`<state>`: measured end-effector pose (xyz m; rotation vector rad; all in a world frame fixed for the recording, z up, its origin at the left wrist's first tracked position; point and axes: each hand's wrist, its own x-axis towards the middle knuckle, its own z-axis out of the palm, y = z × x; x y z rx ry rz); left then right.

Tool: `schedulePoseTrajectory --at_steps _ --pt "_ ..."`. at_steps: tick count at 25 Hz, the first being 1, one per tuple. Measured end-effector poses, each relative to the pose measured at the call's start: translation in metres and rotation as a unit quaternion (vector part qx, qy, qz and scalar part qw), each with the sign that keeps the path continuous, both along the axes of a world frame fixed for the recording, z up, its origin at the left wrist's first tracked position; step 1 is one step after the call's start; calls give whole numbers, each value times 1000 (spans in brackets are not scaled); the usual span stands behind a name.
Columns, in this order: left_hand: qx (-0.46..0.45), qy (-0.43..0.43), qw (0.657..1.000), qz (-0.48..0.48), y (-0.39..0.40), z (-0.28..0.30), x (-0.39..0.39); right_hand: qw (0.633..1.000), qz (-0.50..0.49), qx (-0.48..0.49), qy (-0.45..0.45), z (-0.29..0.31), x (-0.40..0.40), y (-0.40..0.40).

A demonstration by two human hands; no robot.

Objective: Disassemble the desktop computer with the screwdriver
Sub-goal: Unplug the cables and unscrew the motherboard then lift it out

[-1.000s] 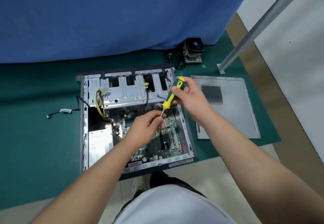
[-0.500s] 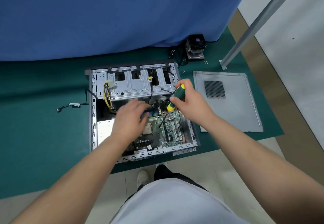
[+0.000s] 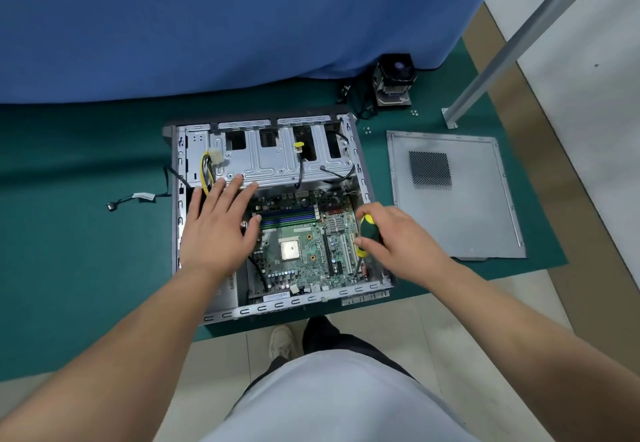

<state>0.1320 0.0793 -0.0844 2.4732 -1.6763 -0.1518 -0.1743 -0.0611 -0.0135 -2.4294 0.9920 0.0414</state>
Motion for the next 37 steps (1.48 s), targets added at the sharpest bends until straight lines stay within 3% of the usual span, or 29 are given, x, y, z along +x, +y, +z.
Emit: schedulePoseTrajectory --at_steps 6,22,30,37 --pt "-17 5 1000 -2 -1 1 -1 999 -6 -47 -18 -13 -10 11" --pt "-31 -4 1000 -1 -1 -5 0 999 -13 -31 -13 -20 -10 13" --pt "-30 -1 1000 1 -1 -4 0 996 21 -76 -40 -20 -11 16" --pt "-31 -1 1000 2 -1 -3 0 998 50 -25 2 -20 -26 23"
